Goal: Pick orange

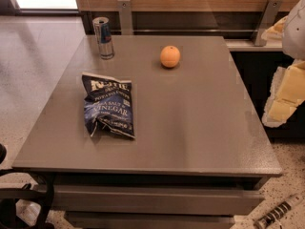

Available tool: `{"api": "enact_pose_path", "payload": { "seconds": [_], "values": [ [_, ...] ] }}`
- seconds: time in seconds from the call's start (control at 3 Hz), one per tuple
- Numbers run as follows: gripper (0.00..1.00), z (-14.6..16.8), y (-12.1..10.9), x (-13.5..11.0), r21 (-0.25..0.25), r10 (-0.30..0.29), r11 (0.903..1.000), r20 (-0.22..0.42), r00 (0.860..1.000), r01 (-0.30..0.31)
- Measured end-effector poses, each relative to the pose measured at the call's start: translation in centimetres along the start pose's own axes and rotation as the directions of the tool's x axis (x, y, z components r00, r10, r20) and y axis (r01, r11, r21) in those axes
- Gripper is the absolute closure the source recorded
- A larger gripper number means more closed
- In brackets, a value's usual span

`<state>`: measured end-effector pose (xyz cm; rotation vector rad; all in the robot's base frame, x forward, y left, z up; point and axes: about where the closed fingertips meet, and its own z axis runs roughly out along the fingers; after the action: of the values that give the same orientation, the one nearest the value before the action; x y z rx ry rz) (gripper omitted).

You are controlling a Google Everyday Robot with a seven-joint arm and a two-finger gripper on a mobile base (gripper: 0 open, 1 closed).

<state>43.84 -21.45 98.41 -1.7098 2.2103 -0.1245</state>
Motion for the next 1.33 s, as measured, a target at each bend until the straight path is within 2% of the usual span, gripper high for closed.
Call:
{"api": "enact_pose_path", "payload": {
  "seconds": [0.33,0.67,1.0,1.33],
  "values": [
    [0.00,0.0,0.0,0.0,0.001,0.000,1.0000,0.000,1.000,0.000],
    [0.00,0.0,-2.5,0.2,0.055,0.059,0.9965,0.058,0.997,-0.062],
    [0.00,-0.2,-5.6,-0.1,0.143,0.146,0.9743,0.183,0.972,-0.173],
    [0.00,1.3,-7.5,-0.4,0.165,0.206,0.9476,0.337,0.918,-0.274]
  ]
}}
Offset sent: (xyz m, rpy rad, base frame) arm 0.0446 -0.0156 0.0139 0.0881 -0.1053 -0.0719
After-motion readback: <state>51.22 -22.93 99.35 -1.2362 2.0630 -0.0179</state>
